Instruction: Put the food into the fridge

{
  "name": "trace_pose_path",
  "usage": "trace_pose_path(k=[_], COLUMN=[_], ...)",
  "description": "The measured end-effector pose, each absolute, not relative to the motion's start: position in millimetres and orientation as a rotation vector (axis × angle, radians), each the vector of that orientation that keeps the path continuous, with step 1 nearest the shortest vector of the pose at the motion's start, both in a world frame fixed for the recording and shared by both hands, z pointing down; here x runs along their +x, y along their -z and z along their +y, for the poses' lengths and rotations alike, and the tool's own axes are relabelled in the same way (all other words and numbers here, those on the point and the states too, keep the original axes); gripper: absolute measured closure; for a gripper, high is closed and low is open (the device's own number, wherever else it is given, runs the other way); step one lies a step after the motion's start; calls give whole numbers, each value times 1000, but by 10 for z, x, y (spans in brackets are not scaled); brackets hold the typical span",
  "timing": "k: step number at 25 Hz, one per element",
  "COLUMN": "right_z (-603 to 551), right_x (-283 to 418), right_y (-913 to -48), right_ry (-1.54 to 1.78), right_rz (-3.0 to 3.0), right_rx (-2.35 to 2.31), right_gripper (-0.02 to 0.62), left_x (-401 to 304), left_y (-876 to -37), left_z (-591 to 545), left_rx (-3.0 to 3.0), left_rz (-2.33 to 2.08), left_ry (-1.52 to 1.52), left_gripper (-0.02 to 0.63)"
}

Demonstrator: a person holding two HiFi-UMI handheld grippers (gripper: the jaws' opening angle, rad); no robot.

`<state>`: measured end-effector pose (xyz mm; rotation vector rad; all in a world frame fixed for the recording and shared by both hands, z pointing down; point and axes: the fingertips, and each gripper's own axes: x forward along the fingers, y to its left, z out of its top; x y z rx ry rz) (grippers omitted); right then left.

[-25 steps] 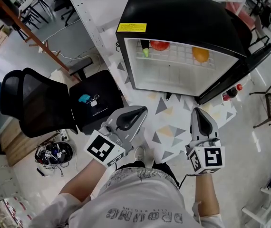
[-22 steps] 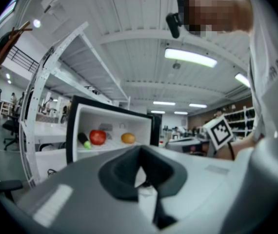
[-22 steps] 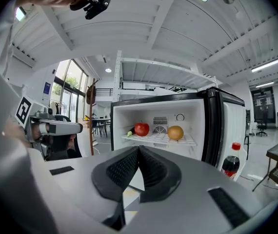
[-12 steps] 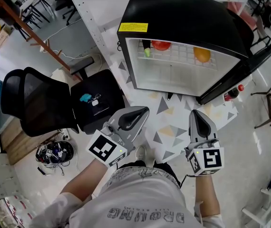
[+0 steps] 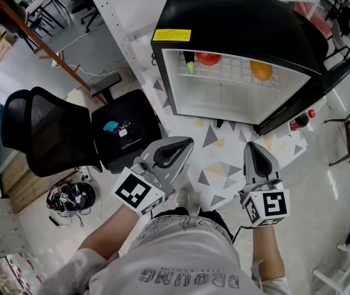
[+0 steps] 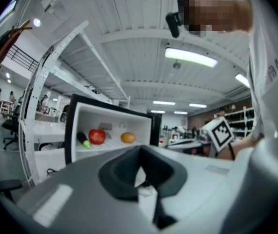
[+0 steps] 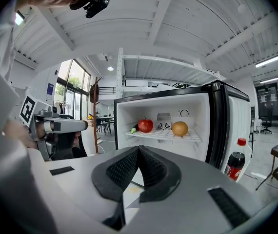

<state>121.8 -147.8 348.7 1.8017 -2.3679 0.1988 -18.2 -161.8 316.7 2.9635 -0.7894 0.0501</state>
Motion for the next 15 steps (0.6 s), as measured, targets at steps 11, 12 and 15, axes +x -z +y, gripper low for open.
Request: trace_pose_path(k=[11,12,15], right_z=[-1520,-1522,-1531], right_x=[1234,1236,1238], right_y=[-3495,-3493,-3490], right_ry=[-213,-212,-208], right_rz=[-2364,-2364,-2363], right_rx=[1807,1808,1808], right_gripper=[592,592,592], left_x=[-174,-173,-174], left_y=[-3167,-3164,-3159], left_z=[-1664,-1666,-1671], left_rx=[2961,2962,2963], left_rz=[-793,-793,-793], left_ry=[-46,-45,-43], left_gripper=[600,600,600])
